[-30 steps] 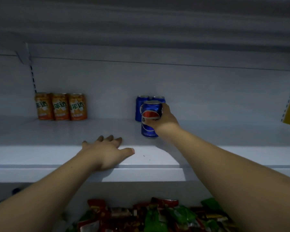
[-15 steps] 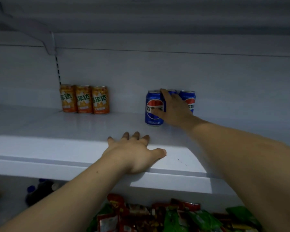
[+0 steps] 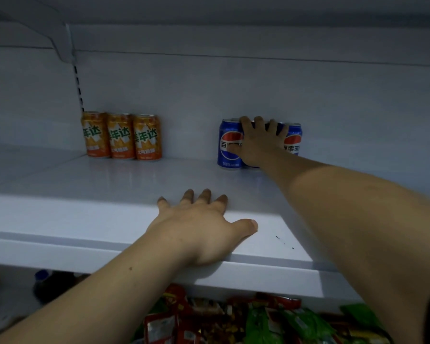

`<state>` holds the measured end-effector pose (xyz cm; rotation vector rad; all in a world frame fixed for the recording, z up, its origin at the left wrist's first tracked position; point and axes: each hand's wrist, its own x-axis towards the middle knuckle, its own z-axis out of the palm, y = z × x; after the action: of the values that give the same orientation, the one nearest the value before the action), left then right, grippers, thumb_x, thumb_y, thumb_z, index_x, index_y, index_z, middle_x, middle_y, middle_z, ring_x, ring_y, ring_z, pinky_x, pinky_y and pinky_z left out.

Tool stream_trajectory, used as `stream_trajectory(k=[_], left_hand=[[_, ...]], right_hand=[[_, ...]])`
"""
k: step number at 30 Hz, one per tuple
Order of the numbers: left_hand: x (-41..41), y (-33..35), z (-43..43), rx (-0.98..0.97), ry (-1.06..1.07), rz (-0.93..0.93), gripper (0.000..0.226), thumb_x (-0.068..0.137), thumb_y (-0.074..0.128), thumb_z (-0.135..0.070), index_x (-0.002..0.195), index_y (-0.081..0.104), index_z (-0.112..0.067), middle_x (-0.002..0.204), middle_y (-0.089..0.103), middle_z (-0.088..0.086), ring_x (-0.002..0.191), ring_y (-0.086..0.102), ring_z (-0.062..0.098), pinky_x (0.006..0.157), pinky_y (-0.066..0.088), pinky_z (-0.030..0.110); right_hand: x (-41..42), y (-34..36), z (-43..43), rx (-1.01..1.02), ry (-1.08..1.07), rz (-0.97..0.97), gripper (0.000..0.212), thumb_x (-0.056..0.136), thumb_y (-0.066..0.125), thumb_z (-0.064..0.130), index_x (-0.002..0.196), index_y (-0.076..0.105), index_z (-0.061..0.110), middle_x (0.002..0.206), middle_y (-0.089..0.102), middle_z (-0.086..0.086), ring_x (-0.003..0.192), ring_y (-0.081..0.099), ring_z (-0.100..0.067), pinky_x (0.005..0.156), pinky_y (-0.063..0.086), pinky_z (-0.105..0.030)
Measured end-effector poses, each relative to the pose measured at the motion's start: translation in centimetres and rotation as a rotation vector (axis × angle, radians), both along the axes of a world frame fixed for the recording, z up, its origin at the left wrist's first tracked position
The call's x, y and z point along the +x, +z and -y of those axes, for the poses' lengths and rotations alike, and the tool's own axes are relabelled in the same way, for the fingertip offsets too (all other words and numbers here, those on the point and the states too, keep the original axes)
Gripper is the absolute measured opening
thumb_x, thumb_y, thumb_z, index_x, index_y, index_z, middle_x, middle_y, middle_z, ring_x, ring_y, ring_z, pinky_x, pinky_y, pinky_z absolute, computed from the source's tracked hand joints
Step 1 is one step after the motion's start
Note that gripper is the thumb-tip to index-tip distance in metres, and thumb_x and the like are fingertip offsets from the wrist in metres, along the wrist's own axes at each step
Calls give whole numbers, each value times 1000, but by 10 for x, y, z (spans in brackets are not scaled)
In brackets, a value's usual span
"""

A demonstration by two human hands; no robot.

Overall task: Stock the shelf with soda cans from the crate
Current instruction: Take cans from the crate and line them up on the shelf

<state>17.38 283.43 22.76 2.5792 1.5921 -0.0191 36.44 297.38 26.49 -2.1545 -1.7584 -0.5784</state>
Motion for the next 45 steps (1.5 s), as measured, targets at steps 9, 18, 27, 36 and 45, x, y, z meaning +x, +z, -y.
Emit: stream_trajectory(k=[9, 18, 27, 36, 45], left_hand=[[0, 1, 0, -5, -1, 17, 81, 81, 15, -79, 150, 4, -38, 160, -5, -6, 147, -6, 23, 112, -6, 62], [0, 4, 4, -12, -27, 66, 80, 83, 20, -77, 150, 13, -34, 160, 7, -2, 146, 5, 26, 111, 1, 63], [8, 20, 47, -89, -203, 235, 70, 84, 45, -66, 143, 38, -30, 151, 36, -4, 134, 37, 22, 110, 29, 50], [130, -13, 258, -191, -714, 281, 75, 81, 55, -63, 144, 36, -28, 152, 35, -3, 137, 35, 19, 112, 30, 40], [263, -120, 411, -459, -879, 64, 68, 82, 60, -55, 140, 43, -23, 142, 48, 3, 126, 47, 21, 102, 42, 36]], right_hand=[[-10, -8, -10, 38, -95, 35, 85, 90, 42, 65, 153, 5, 21, 156, 16, -13, 140, 11, -49, 112, 7, -66], [0, 4, 57, -43, -21, -17, 89, 88, 39, 70, 154, -1, 26, 162, -3, -8, 147, 0, -35, 115, 3, -57], [41, 6, 282, -218, -265, -111, 79, 89, 37, 68, 152, 17, 24, 159, 20, -6, 143, 24, -29, 114, 24, -48], [94, -28, 510, -207, -547, -354, 76, 89, 44, 67, 146, 33, 18, 147, 41, -11, 127, 45, -32, 100, 43, -45], [199, -138, 713, -249, -854, -665, 65, 94, 45, 56, 144, 38, 16, 147, 42, -9, 131, 42, -27, 101, 37, -33]])
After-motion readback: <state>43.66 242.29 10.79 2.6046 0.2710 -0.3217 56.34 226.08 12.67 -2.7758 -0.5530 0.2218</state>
